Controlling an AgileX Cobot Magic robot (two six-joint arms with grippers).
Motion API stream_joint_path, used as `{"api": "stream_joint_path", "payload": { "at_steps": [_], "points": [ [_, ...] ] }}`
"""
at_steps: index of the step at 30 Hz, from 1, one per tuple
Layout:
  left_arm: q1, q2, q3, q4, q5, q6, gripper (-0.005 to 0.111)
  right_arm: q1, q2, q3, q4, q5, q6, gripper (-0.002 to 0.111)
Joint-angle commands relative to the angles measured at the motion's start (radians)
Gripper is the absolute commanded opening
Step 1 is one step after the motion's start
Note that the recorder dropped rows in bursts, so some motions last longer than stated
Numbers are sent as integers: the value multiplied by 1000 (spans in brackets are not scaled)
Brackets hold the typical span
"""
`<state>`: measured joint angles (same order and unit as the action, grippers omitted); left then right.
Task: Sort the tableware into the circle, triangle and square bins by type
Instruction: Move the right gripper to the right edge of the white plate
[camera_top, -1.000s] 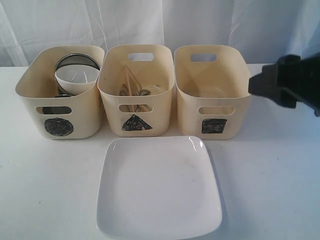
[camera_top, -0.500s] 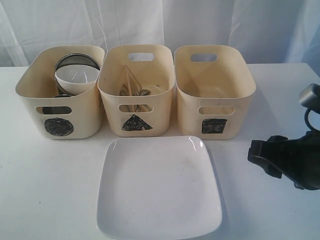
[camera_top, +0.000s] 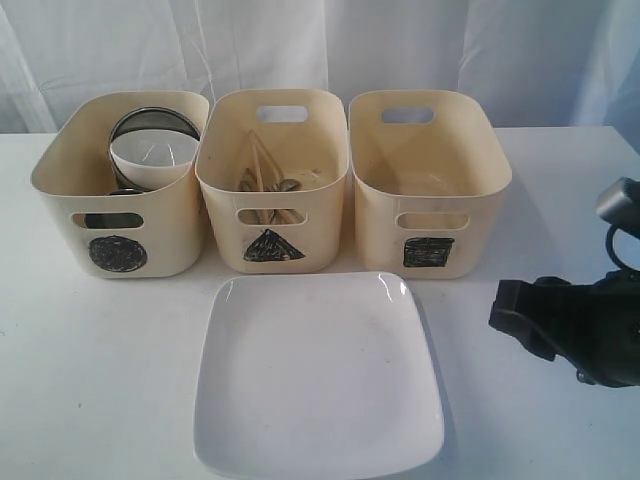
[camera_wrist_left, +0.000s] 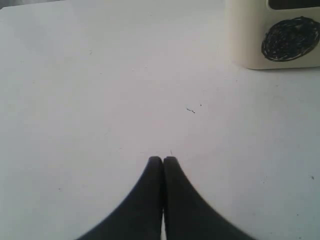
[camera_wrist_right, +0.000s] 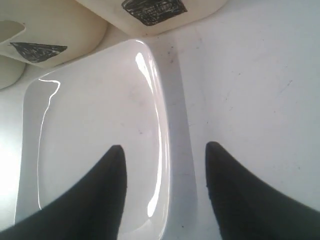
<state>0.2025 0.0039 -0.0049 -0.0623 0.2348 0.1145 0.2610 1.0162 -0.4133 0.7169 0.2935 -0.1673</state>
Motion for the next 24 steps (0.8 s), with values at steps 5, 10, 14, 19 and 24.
{"api": "stream_joint_path", "payload": {
  "at_steps": [5, 10, 14, 19, 24],
  "points": [
    [-6, -4, 5, -11, -3, -3, 0, -2, 2, 6, 66, 41, -116, 38],
    [-6, -4, 5, -11, -3, -3, 0, -2, 114, 6, 389, 49, -387, 36],
    [-6, -4, 5, -11, -3, -3, 0, -2, 242, 6, 795, 164, -838, 36],
    [-6, -4, 5, -11, -3, -3, 0, -34, 474, 4, 1028, 283, -1168, 36],
    [-6, -4, 5, -11, -3, -3, 0, -98, 489, -8, 1028, 237, -1266, 36]
  ]
}}
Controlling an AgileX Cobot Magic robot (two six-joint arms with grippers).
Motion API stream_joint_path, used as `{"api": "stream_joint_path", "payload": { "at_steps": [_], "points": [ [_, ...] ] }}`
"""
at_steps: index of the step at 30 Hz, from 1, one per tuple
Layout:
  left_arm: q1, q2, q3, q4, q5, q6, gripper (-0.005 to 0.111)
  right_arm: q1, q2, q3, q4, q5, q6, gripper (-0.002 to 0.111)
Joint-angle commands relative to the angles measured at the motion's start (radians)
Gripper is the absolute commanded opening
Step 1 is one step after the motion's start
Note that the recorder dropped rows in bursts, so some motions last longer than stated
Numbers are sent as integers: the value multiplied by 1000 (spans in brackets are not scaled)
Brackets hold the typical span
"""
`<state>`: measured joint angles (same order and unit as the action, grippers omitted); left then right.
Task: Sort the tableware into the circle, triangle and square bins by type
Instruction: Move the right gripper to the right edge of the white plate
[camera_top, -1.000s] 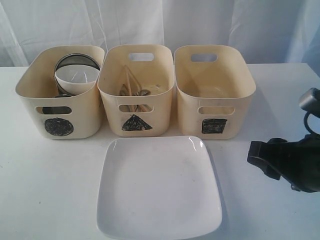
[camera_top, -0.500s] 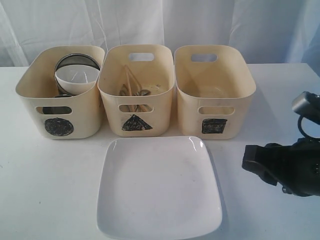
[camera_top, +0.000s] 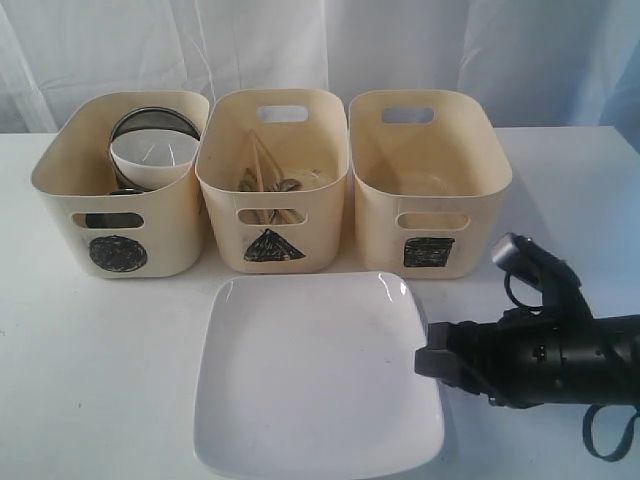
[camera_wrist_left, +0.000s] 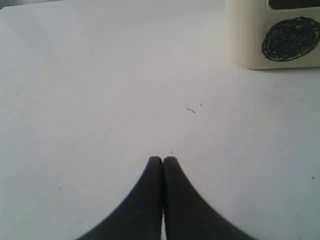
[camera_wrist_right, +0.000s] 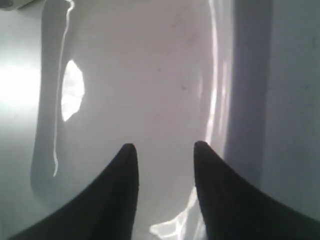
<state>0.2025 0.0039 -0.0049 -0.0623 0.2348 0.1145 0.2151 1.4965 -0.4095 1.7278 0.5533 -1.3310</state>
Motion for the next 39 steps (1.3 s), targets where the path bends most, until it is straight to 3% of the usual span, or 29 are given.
{"api": "stream_joint_path", "payload": {
  "at_steps": [1, 9, 30, 39],
  "points": [
    [-6, -4, 5, -11, -3, -3, 0, -68, 17, -21, 17, -17, -105, 36],
    [-6, -4, 5, -11, -3, -3, 0, -95, 113, -115, 17, -22, -85, 57],
    [-6, -4, 5, -11, -3, -3, 0, -66, 466, -265, 17, 92, -274, 56],
    [-6, -4, 5, -11, -3, -3, 0, -24, 556, -300, 17, 84, -324, 40]
  ]
}}
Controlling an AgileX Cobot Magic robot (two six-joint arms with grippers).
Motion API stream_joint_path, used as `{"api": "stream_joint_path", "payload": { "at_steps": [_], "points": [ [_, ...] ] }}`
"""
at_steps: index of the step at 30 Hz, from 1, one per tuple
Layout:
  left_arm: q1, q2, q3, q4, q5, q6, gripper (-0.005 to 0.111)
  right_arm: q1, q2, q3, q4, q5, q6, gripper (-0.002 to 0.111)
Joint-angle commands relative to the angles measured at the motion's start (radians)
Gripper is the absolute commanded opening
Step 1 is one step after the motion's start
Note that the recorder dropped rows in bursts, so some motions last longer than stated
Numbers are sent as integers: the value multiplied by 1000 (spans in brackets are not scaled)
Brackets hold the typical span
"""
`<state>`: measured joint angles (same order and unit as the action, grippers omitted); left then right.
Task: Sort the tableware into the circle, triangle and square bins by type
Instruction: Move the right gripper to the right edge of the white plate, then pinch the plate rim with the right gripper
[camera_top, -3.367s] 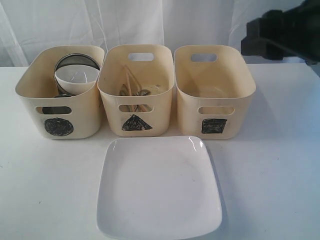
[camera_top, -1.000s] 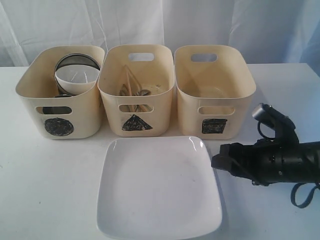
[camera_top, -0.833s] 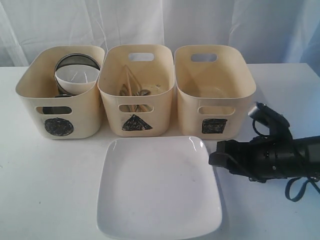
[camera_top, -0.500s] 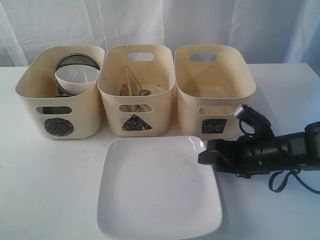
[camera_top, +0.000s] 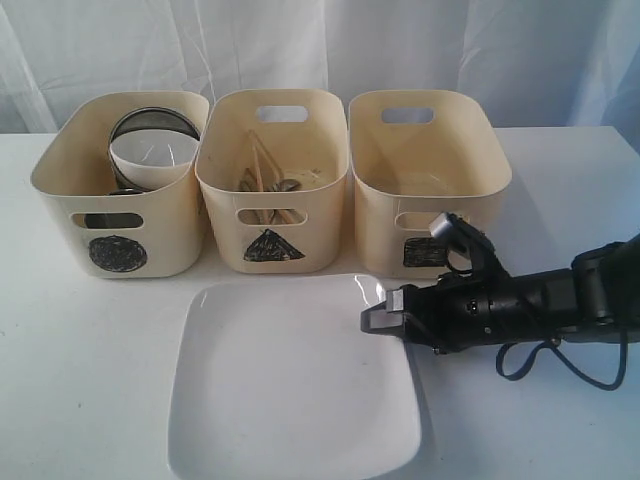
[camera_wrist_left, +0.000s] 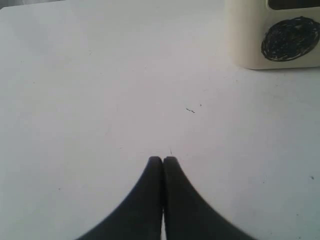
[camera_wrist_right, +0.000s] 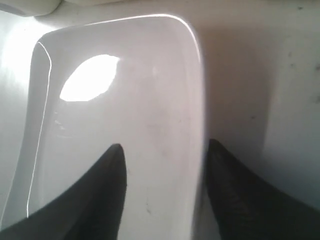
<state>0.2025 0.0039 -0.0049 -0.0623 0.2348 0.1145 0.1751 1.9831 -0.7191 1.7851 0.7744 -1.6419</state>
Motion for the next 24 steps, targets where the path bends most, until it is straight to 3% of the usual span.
{"api": "stream_joint_path", "payload": {
  "at_steps": [1, 7, 9, 15, 24],
  "points": [
    [-6, -4, 5, -11, -3, -3, 0, 16, 79, 8, -41, -147, -13, 35],
    [-6, -4, 5, -11, -3, -3, 0, 16, 106, 4, -41, -200, -4, 5],
    [-6, -4, 5, -11, -3, -3, 0, 16, 106, -1, -41, -204, -4, 0],
    [-6, -4, 5, -11, -3, -3, 0, 16, 106, -3, -41, -161, 9, 0],
    [-6, -4, 5, -11, -3, -3, 0, 14, 82, -17, -41, 76, 27, 0]
  ]
}}
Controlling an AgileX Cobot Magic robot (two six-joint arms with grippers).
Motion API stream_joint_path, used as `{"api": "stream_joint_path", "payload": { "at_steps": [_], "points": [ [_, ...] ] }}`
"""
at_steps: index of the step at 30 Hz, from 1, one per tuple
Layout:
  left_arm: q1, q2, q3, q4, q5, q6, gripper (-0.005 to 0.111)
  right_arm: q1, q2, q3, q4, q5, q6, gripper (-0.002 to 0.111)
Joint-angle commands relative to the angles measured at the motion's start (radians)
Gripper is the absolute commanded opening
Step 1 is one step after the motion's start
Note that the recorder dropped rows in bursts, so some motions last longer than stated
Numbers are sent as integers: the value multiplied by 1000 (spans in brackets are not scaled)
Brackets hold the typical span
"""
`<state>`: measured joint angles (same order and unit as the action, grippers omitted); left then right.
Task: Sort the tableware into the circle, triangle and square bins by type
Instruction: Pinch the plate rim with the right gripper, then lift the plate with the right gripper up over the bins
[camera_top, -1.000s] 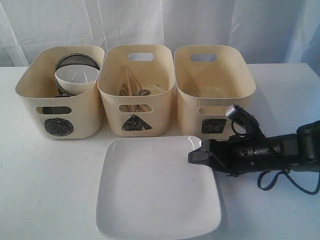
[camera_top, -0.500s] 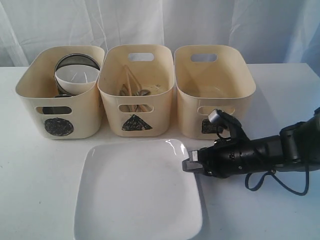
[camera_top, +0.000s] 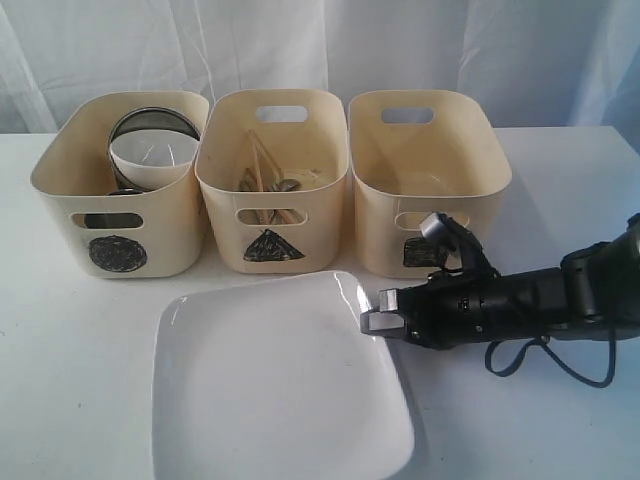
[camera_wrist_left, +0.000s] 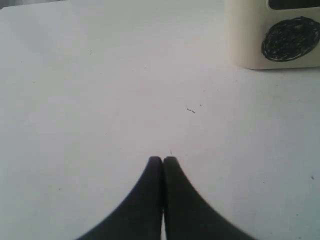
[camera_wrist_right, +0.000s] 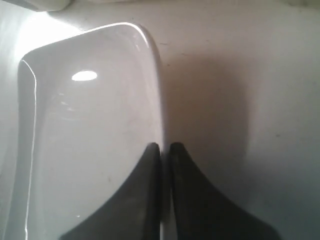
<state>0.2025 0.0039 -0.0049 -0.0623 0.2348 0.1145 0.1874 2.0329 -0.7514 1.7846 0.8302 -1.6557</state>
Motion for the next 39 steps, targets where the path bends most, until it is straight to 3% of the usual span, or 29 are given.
{"api": "stream_joint_path", "payload": {
  "at_steps": [1, 39],
  "points": [
    [-6, -4, 5, -11, -3, -3, 0, 2, 22, 16, -40, 30, 42, 0],
    [-6, -4, 5, -11, -3, -3, 0, 1, -469, 16, -40, 33, 230, 0]
  ]
}}
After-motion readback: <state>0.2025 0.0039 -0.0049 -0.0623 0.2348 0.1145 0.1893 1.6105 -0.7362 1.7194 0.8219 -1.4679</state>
